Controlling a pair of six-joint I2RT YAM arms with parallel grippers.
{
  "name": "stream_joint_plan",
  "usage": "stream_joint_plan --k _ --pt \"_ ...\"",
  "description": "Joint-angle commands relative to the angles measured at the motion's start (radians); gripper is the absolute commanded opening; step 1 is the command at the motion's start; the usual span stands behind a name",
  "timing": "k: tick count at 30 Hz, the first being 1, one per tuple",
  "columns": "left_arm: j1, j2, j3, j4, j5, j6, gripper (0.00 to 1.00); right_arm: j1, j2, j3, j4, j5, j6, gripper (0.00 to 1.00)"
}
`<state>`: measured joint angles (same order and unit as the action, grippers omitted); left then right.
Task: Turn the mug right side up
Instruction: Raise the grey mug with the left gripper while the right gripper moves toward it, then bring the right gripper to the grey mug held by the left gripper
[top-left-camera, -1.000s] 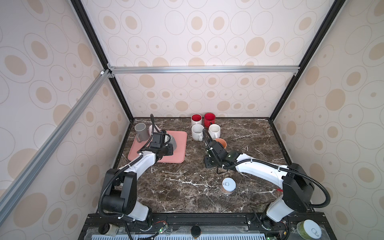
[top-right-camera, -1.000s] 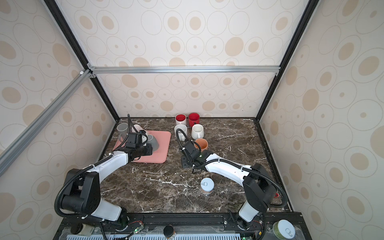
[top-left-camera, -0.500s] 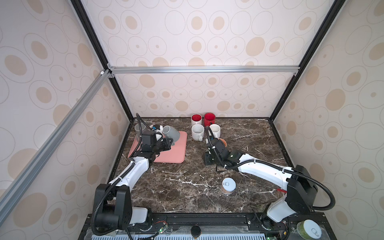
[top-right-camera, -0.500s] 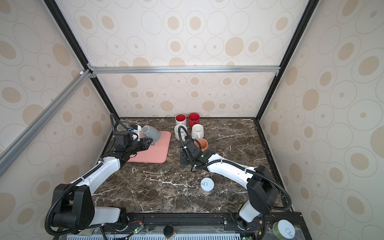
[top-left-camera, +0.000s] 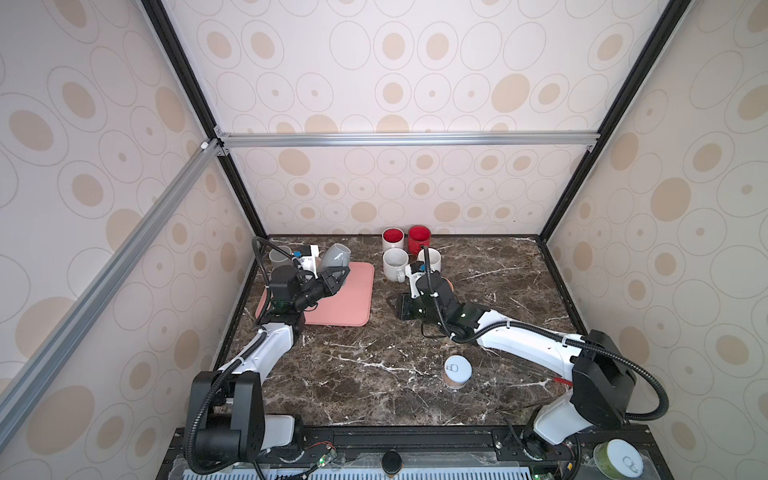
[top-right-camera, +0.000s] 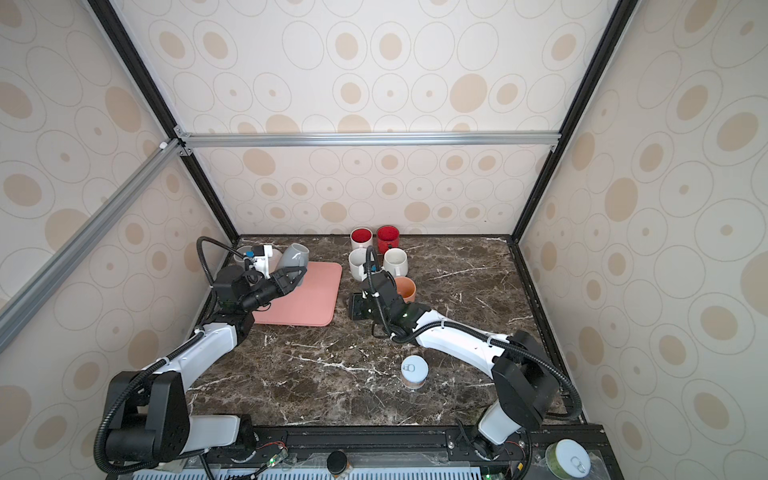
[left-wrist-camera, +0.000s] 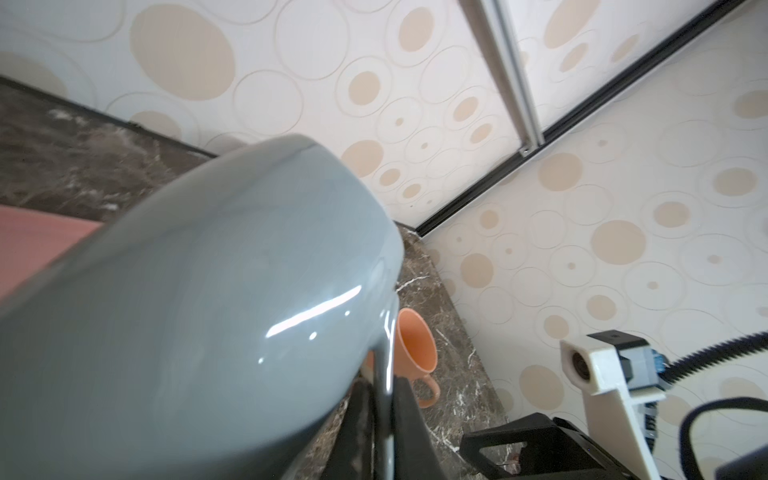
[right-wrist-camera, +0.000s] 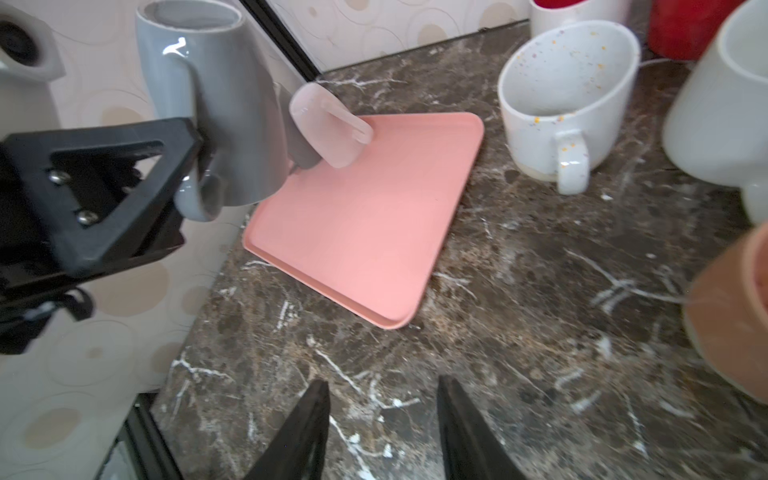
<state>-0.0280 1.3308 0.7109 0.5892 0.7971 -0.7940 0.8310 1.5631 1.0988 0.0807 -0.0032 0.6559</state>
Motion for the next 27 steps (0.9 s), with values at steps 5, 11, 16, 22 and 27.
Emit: stream_joint_plan --k 5,11,16,22,27 --pt "0.003 0.009 -0.009 0.145 0.052 -0.036 0.0 -0.027 0.036 0.041 0.104 -0.128 0.075 0.44" --pt "0.003 0.142 -0.009 -0.015 -0.006 0.09 0.0 -0.032 0.098 0.11 -0.1 -0.158 0.059 0.44" --pt "-0.002 0.328 -0.018 0.123 0.026 0.051 0.0 -0.033 0.121 0.104 -0.158 -0.167 0.07 0.44" --pt "-0.047 0.472 0.027 0.346 0.082 -0.045 0.0 -0.033 0.135 0.134 -0.222 -0.098 0.013 0.44" --pt "-0.066 0.542 0.044 0.516 0.131 -0.129 0.0 -0.054 0.228 0.273 -0.279 -0.069 -0.059 0.44"
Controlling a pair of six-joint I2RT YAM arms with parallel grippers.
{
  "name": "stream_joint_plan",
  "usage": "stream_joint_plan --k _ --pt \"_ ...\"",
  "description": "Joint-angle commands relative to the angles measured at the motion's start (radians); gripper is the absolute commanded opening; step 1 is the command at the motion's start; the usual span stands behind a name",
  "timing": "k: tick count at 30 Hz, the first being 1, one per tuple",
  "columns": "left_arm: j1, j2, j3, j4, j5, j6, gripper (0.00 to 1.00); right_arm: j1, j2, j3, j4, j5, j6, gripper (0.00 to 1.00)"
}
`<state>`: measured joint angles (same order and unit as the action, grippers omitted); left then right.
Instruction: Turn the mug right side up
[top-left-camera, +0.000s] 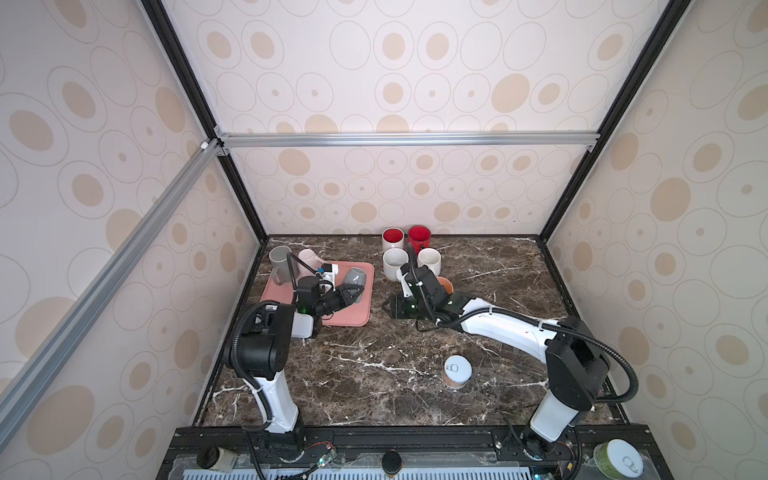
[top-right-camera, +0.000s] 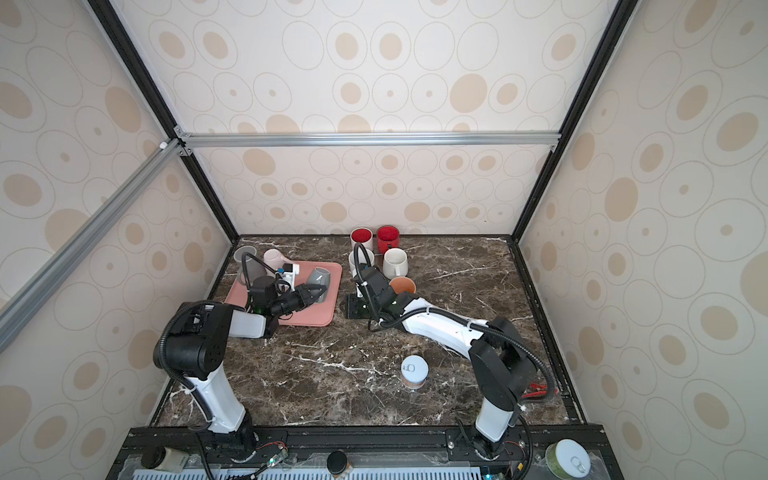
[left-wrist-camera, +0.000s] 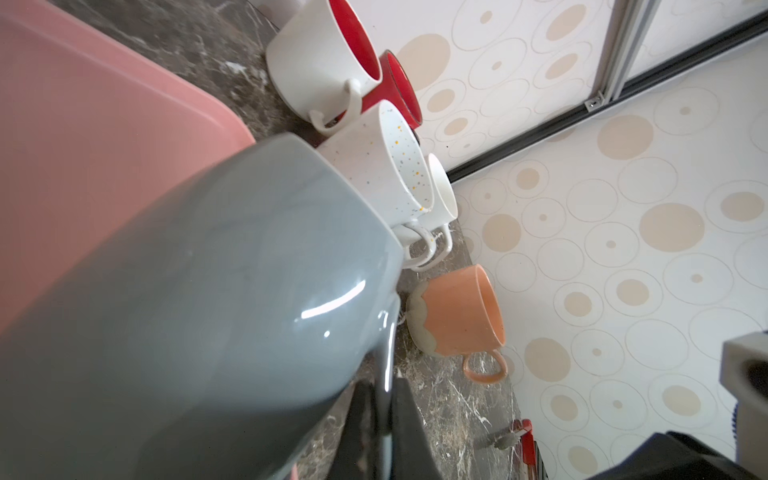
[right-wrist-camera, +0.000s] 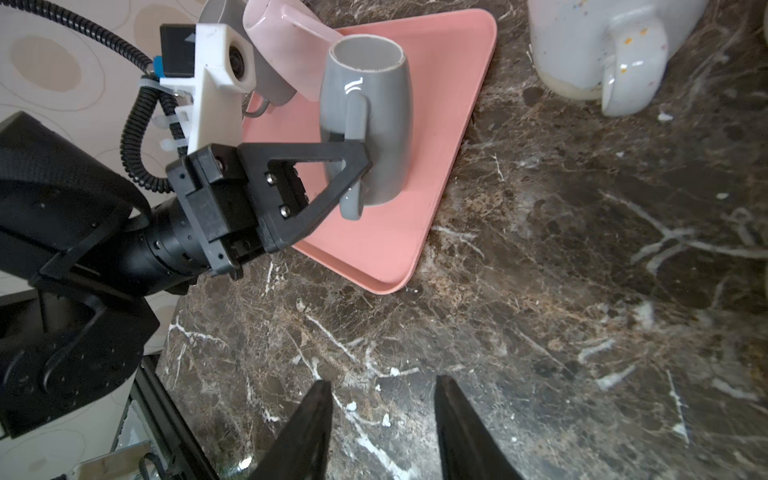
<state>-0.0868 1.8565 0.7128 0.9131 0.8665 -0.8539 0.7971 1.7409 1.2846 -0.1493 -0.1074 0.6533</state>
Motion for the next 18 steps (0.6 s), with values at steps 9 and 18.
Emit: stream_joint_plan --k 9,18 --pt "0.001 0.063 -0.023 0.204 0.024 -0.076 0.0 -0.086 0.356 0.572 -0.208 0.055 -0.211 0.44" --pt "0.012 0.059 -0.124 0.203 -0.005 -0.067 0.21 -0.062 0.62 0.916 -0.354 0.003 -0.297 0.22"
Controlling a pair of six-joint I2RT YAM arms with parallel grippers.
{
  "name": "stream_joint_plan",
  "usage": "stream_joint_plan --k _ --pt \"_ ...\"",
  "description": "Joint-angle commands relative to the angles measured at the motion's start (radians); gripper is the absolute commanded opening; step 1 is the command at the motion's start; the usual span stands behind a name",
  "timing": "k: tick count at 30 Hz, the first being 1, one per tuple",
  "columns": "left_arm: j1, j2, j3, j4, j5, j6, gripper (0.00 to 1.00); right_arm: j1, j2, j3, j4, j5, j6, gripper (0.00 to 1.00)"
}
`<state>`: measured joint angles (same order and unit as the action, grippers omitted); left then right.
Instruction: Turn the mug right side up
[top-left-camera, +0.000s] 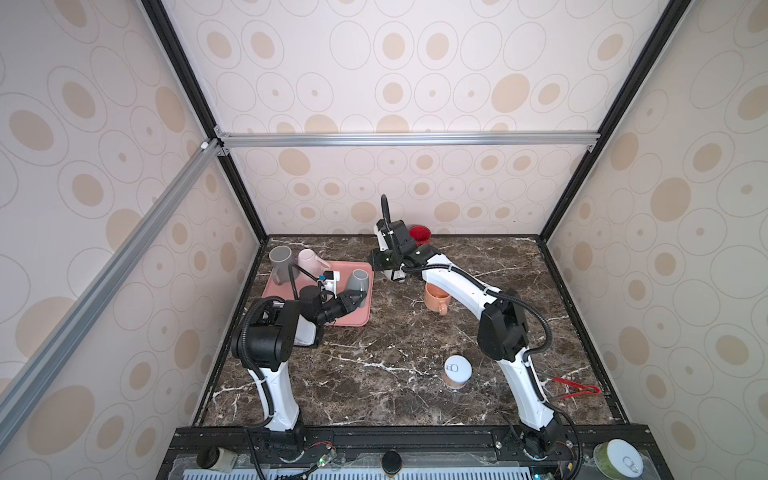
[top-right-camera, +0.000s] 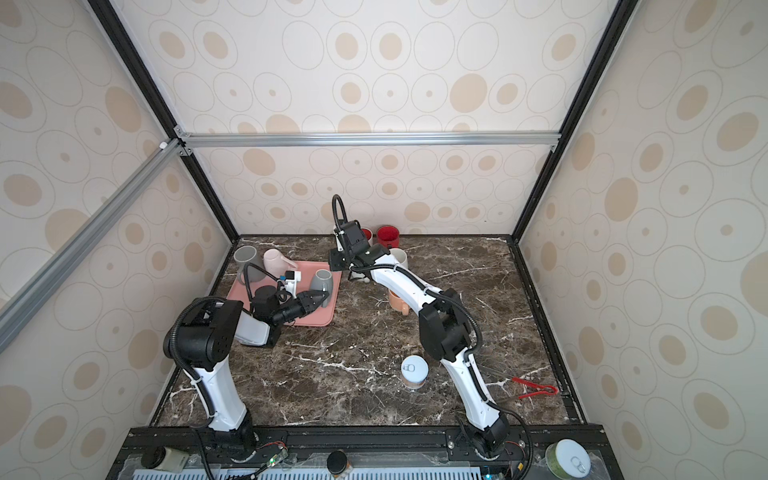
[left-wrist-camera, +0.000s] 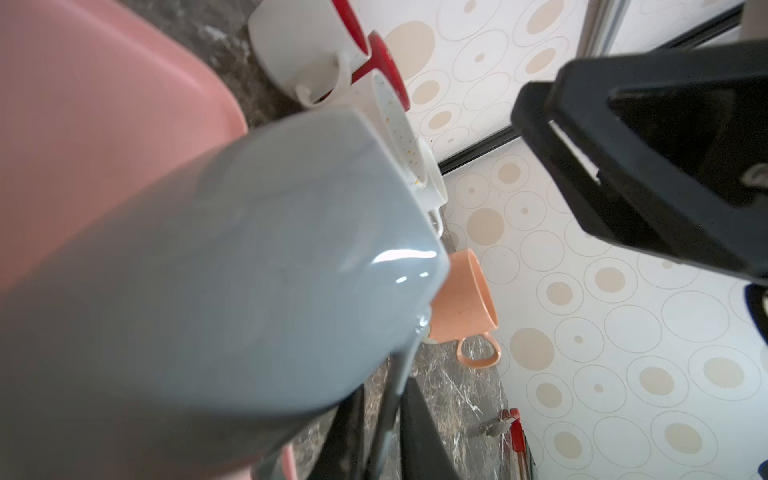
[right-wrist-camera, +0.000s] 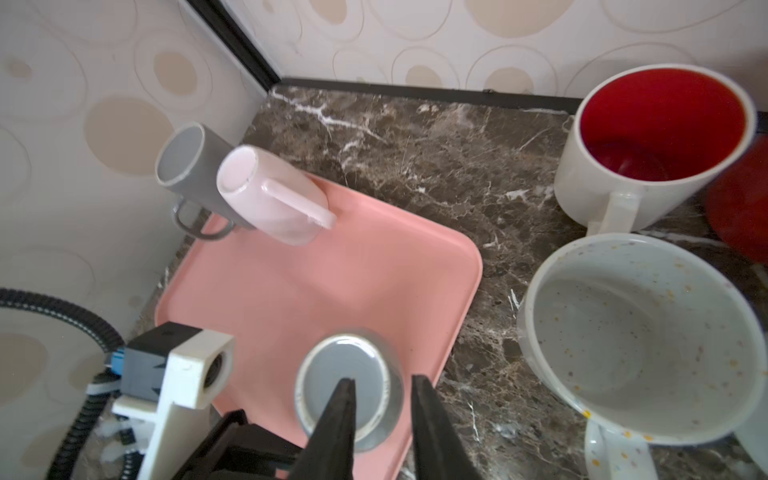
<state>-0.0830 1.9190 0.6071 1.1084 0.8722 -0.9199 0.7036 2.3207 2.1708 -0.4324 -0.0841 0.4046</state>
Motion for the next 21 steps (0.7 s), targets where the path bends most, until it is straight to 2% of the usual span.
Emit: stream_joint_plan --k 1,5,10,13,17,21 --pt "0.009 -0.007 -0.02 -0.008 -0.011 0.011 0.22 0.04 0.053 0.039 -0.066 -0.02 -0.058 0.2" --pt "0.014 -0.052 -0.021 -0.12 -0.042 0.084 0.31 0.076 0.121 0.118 -0.106 -0.016 -0.095 0.18" --pt "0.015 -0.166 -0.024 -0.293 -0.137 0.191 0.43 0.094 0.105 0.079 -0.124 -0.018 -0.089 0.18" --pt "0.017 -0.242 0.007 -0.5 -0.244 0.282 0.46 0.095 0.053 -0.006 -0.07 -0.016 -0.072 0.18" --pt "0.017 -0.311 0.07 -0.772 -0.471 0.373 0.5 0.095 0.016 -0.085 -0.028 -0.01 -0.031 0.18" --pt "0.018 -0.376 0.1 -0.883 -0.549 0.407 0.5 0.099 0.019 -0.123 0.011 -0.034 -0.008 0.18"
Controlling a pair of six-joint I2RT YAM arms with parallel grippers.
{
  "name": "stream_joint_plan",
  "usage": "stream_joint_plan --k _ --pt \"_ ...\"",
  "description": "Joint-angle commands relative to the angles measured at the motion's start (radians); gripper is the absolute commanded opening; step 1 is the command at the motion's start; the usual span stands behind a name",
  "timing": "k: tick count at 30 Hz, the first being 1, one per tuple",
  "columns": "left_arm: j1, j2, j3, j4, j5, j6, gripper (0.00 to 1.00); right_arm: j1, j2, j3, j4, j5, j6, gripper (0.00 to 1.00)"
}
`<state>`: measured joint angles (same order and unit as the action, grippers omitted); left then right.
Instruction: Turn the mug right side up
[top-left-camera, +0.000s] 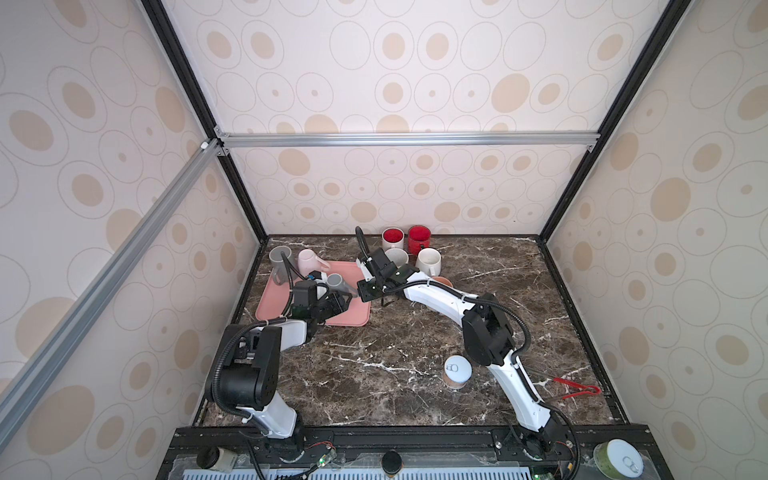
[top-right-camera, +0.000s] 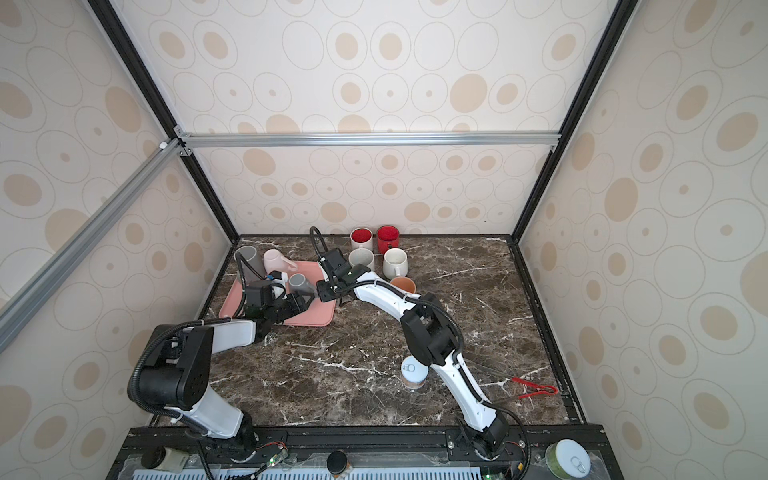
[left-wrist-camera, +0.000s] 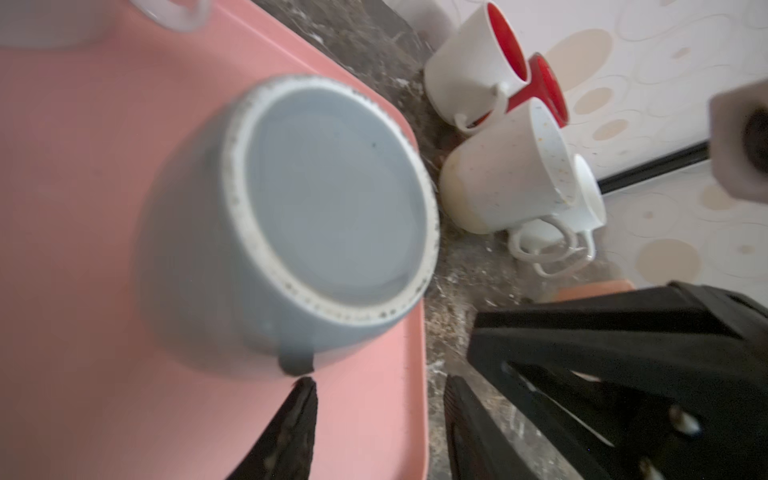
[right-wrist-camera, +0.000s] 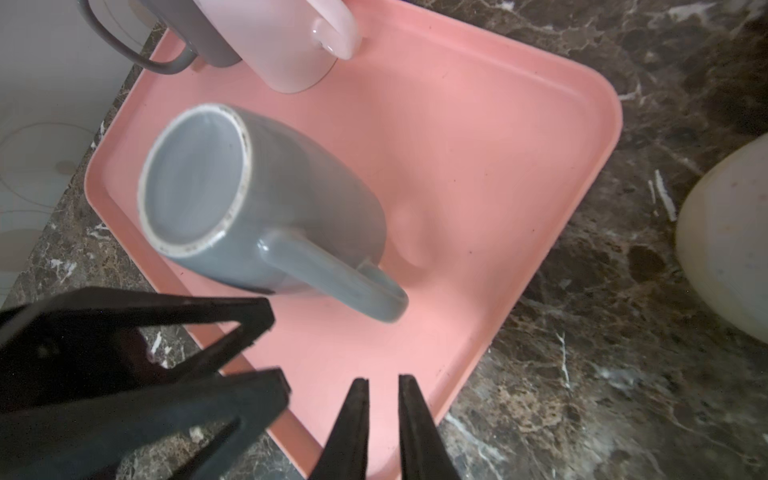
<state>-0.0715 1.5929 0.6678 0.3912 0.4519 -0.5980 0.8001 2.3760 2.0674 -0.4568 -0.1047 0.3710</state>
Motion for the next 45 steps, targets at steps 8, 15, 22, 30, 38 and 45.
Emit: stream_joint_plan --k 8,15,22,30,38,45 --pt "0.018 -0.156 0.055 -0.283 -0.176 0.1 0.43 0.004 0.005 0.035 0.041 0.05 -0.015 0.18" --pt "0.085 -0.107 0.072 -0.312 -0.141 0.089 0.35 0.003 0.152 0.175 0.024 0.121 -0.094 0.18" --pt "0.118 0.0 0.136 -0.317 -0.087 0.115 0.34 0.017 0.233 0.304 0.018 0.061 -0.121 0.19" --pt "0.144 0.081 0.242 -0.346 -0.121 0.143 0.38 0.077 0.109 0.078 0.186 -0.043 -0.188 0.19" --pt "0.137 0.134 0.271 -0.319 -0.019 0.141 0.39 0.105 0.084 0.026 0.224 -0.07 -0.173 0.19" --pt "0.134 0.038 0.277 -0.461 -0.171 0.195 0.4 0.105 -0.026 -0.124 0.278 -0.004 -0.133 0.19"
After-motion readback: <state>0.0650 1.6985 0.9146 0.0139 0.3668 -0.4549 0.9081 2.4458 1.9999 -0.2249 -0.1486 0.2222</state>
